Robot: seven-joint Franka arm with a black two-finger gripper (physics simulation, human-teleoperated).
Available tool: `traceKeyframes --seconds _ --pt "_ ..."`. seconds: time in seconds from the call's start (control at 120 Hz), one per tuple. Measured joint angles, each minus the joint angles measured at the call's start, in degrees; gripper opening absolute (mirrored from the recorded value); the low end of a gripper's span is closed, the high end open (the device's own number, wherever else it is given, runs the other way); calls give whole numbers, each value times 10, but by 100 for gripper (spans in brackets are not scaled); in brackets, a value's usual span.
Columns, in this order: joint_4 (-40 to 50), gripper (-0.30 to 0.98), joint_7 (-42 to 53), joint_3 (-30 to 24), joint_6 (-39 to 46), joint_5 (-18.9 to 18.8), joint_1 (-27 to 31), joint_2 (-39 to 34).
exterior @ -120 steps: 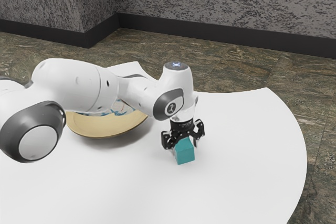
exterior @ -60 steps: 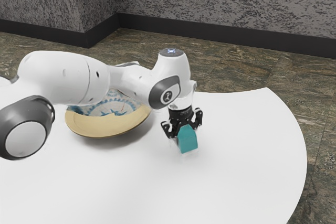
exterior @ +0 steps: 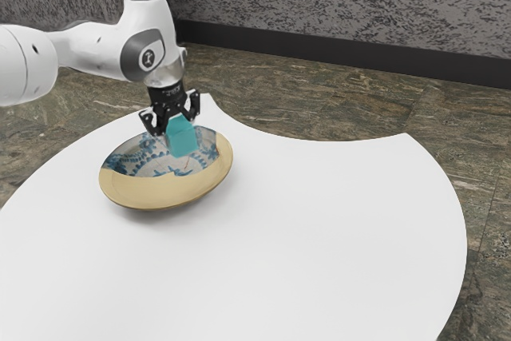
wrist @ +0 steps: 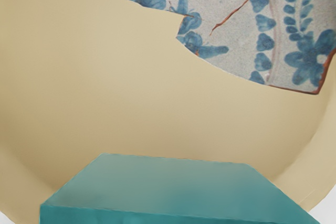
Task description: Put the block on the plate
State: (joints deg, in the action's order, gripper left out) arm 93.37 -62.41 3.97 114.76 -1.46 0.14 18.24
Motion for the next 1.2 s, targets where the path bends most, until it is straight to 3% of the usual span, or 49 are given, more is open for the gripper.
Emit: traceKeyframes --seconds 0.083,0.25,0.4,0.517,0.7,0.867,1.0,1.2 --pt "-25 37 24 -36 -3 -7 60 35" --pt "-76 37 75 -63 3 -8 127 114" --pt "-78 36 112 -74 23 1 139 143" --pt "-70 47 135 -73 34 23 136 134" --pt "-38 60 164 -71 39 37 132 84" --pt "-28 64 205 -70 -9 34 94 13" --pt "-24 66 268 -70 -41 5 67 -43" --pt "67 68 345 -57 -80 -19 26 -169"
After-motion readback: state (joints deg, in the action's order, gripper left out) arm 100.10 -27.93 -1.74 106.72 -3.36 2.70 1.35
